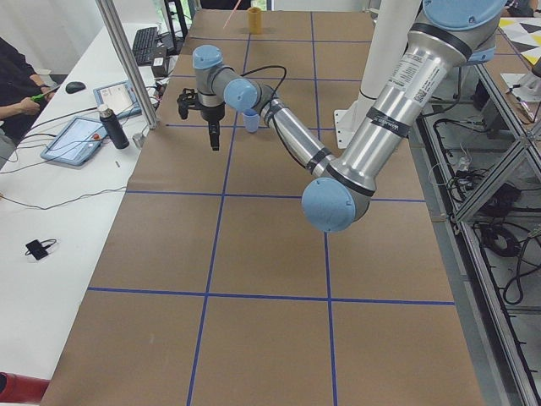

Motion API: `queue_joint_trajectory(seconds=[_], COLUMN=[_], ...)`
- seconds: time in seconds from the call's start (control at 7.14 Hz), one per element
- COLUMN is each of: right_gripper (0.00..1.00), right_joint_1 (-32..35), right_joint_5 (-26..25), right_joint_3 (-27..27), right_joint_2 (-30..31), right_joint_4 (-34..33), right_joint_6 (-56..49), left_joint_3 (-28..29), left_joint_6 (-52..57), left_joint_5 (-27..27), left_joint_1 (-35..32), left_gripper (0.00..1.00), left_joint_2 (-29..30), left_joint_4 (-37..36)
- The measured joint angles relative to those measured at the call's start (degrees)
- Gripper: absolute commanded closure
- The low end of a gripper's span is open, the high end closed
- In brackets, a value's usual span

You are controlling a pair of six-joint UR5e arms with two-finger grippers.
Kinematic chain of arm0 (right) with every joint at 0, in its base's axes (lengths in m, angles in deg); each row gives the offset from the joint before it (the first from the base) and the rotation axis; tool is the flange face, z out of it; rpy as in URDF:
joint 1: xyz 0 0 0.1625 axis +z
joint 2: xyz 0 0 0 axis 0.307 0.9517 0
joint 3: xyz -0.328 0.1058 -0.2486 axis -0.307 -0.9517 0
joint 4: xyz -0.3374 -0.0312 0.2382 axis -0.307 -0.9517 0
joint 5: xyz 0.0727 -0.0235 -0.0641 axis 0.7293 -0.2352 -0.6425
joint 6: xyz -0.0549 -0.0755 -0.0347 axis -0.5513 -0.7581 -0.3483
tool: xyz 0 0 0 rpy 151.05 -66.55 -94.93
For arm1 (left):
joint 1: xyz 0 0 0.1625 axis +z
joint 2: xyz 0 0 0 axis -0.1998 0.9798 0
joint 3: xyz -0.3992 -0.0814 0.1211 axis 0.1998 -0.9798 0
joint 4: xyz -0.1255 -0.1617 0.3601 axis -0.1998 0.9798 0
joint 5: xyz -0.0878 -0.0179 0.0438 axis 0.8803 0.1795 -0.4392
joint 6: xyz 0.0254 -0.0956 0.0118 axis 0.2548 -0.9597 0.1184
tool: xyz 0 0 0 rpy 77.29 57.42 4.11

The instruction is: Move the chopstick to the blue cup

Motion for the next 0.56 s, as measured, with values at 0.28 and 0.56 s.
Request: queue_joint_trajectory(seconds=[0.28, 0.56], right_gripper=[1.00, 1.00], right_joint_1=[-10.4, -18.6], right_joint_5=[1.0, 0.6], right_joint_3=[-0.5, -1.4], right_joint_2=[-1.4, -1.7], right_joint_4=[19.2, 31.7], right_joint_6=[23.2, 32.7], left_joint_3=[0.7, 1.6], left_joint_6=[4.4, 5.0], left_joint_5=[1.8, 2.1], left_joint_1=[-2.6, -3.2], left_gripper=[0.02, 0.02], left_joint_2=[-2.8, -3.3], left_joint_4=[0.3, 0.5])
